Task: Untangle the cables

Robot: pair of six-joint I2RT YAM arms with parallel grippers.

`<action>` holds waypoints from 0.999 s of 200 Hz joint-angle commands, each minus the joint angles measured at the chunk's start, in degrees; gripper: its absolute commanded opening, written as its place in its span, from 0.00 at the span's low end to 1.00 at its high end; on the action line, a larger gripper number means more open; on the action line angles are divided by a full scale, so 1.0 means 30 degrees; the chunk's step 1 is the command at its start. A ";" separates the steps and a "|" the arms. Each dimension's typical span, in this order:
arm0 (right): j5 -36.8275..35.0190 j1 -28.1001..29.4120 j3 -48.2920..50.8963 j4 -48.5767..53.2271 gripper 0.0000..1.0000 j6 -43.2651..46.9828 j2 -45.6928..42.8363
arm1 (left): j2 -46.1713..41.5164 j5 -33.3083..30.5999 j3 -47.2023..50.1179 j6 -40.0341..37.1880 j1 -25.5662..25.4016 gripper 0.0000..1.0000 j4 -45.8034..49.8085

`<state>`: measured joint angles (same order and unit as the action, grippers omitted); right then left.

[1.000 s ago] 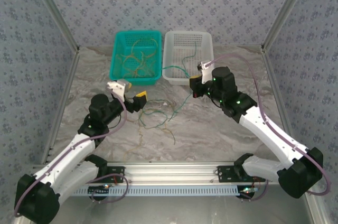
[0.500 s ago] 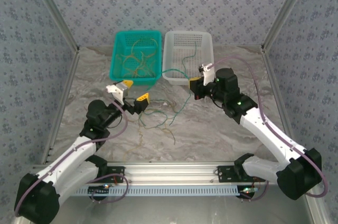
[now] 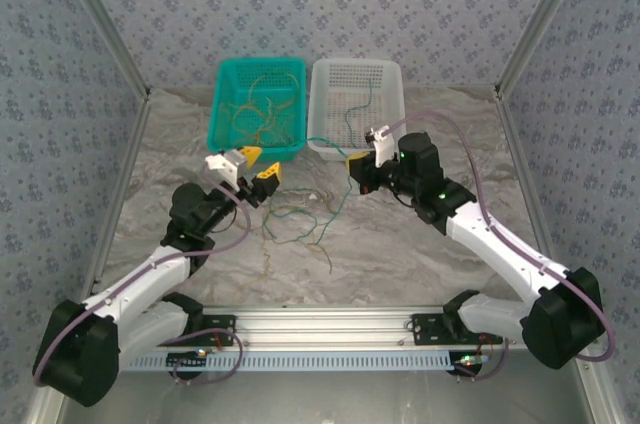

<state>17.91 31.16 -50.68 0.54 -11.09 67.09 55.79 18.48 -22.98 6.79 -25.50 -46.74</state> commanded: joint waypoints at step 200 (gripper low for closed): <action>0.4635 -0.0558 0.5555 -0.3617 0.58 0.3966 -0.1490 | -0.0261 0.0050 -0.3384 0.0762 0.0354 0.00 0.2514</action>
<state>29.87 25.41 -36.29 -4.49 -6.39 62.57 55.51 17.02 -30.72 7.92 -24.73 -39.92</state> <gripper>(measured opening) 0.573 0.048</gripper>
